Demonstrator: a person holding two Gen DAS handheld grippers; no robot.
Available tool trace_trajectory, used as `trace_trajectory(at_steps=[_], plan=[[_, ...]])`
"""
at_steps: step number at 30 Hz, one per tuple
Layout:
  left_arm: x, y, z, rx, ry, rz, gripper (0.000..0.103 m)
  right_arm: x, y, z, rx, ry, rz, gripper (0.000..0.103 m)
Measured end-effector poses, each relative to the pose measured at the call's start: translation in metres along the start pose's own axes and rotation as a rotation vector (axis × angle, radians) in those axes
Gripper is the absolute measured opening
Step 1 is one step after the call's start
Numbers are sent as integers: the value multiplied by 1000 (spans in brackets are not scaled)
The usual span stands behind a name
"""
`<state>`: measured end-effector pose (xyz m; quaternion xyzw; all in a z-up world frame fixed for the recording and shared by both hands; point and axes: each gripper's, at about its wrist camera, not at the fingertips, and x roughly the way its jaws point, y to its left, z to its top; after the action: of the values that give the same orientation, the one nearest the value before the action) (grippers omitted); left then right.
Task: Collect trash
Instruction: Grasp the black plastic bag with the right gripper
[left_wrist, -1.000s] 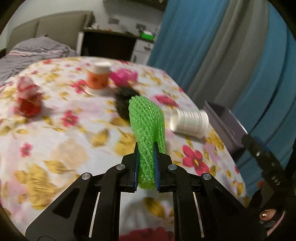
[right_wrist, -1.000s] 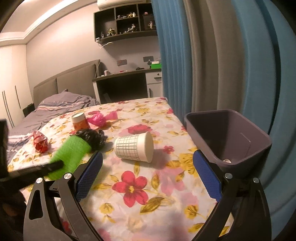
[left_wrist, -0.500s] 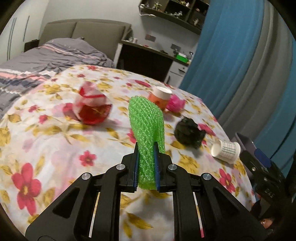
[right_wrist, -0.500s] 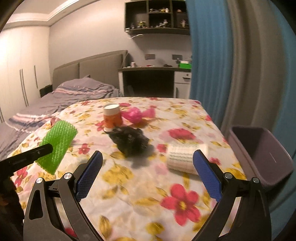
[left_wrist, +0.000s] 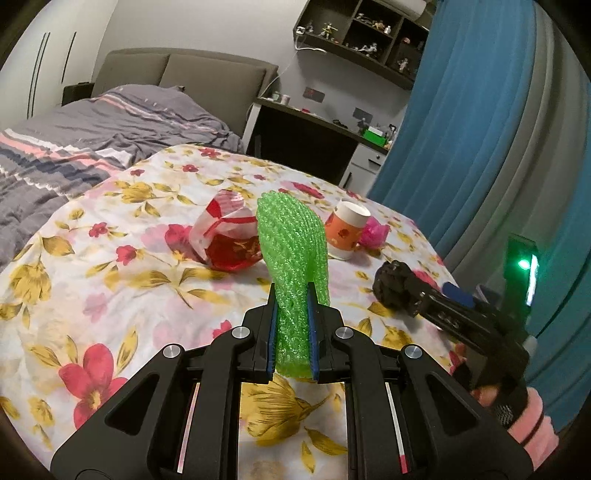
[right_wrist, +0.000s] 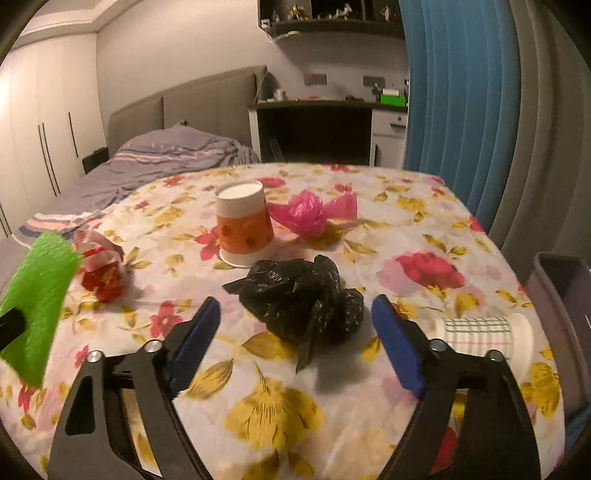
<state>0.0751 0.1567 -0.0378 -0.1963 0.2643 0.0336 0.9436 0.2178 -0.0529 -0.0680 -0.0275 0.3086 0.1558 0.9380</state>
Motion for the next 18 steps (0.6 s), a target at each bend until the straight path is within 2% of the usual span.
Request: trace_trajectory(at_steps=[5, 7, 11, 16, 18], plan=[[-2, 2, 0, 7, -6, 1, 12, 23, 2, 1, -20, 56, -37, 74], [-3, 2, 0, 8, -12, 0, 12, 33, 0, 1, -18, 92, -36, 63], [-3, 2, -1, 12, -13, -7, 12, 44, -6, 0, 13, 151, -33, 47], [-3, 0, -1, 15, -14, -23, 12, 43, -3, -2, -3, 147, -32, 27], [-3, 0, -1, 15, -15, -26, 13, 40, 0, -1, -19, 132, -36, 24]])
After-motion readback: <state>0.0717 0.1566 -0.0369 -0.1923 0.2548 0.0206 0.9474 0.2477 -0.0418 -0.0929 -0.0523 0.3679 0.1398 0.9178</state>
